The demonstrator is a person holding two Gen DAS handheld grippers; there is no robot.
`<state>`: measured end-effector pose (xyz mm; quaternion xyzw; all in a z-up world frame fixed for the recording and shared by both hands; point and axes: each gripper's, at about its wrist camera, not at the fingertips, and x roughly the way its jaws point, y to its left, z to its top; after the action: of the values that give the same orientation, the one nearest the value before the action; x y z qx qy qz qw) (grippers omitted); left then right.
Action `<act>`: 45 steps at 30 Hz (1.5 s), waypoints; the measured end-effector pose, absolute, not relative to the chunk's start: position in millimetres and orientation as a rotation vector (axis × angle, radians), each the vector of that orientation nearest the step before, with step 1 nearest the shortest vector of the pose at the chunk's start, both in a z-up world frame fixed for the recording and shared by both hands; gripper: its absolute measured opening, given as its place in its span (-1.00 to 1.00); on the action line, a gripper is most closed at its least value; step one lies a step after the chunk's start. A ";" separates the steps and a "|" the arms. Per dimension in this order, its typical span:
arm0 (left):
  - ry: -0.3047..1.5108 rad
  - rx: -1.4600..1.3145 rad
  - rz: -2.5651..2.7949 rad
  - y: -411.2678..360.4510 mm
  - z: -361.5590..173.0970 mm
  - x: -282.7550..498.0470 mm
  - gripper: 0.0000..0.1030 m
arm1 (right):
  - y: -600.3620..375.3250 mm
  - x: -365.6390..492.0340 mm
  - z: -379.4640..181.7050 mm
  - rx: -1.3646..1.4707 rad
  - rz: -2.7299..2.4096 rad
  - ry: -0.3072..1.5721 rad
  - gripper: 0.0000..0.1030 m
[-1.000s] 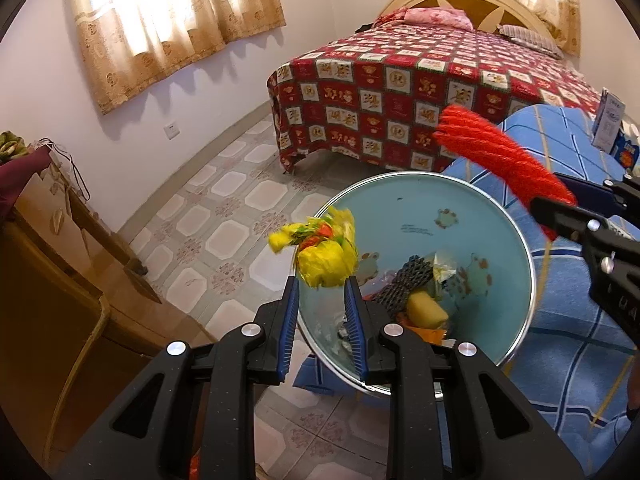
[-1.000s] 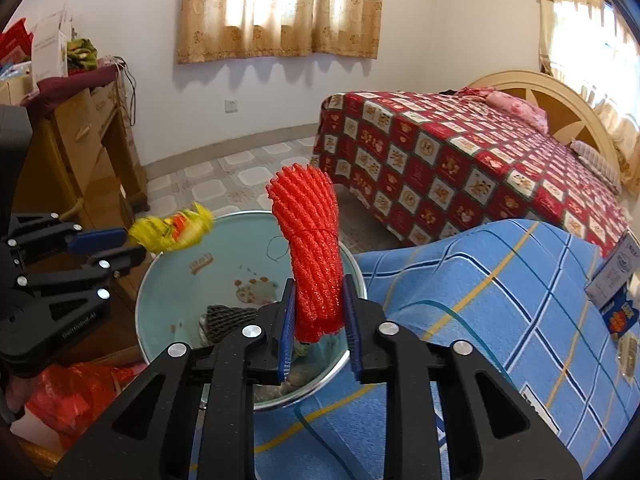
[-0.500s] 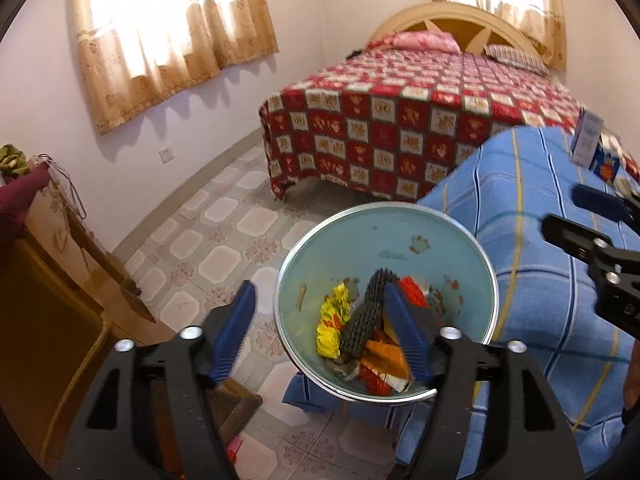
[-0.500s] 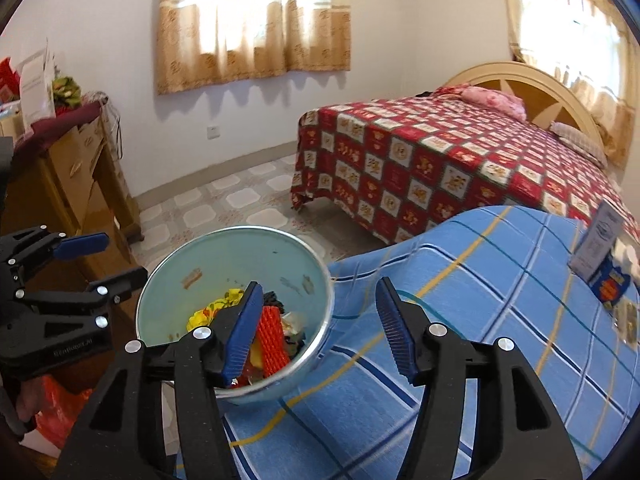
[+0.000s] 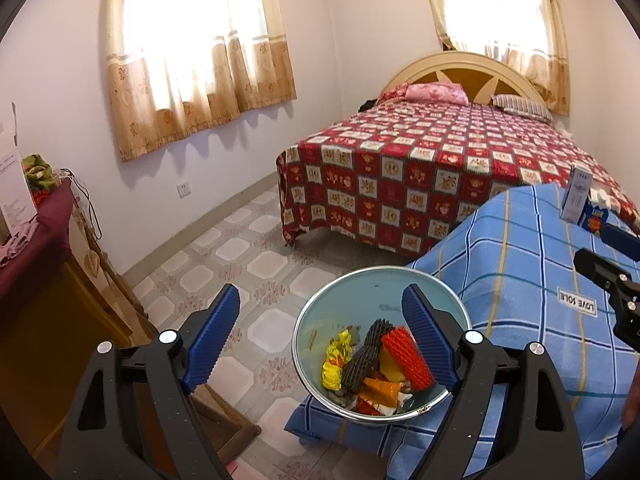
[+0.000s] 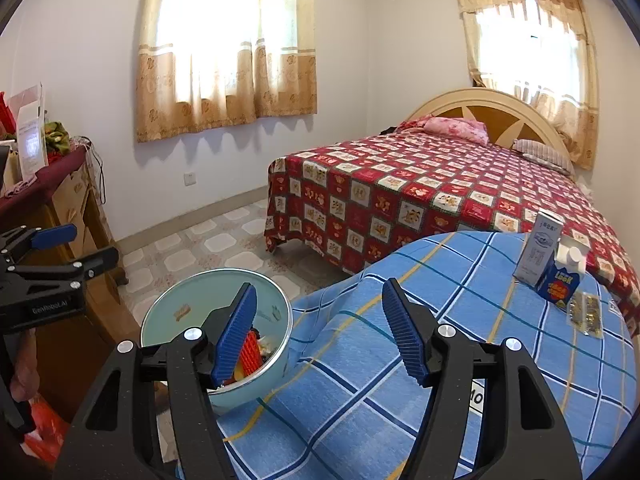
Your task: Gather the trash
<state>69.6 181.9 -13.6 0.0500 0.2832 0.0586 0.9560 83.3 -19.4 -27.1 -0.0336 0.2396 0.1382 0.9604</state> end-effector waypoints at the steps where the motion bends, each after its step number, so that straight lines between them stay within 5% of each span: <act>1: 0.568 0.098 0.122 182.1 -11.6 68.6 0.66 | -21.2 82.0 -25.3 -0.067 0.277 0.481 0.26; 45: 0.559 0.094 0.156 187.5 -13.8 65.8 0.82 | -29.8 74.3 -18.6 -0.068 0.267 0.471 0.28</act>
<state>65.8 187.5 -13.8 0.0465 0.2753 0.0770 0.9571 74.3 -29.8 -18.6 -0.0335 0.2325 0.1320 0.9630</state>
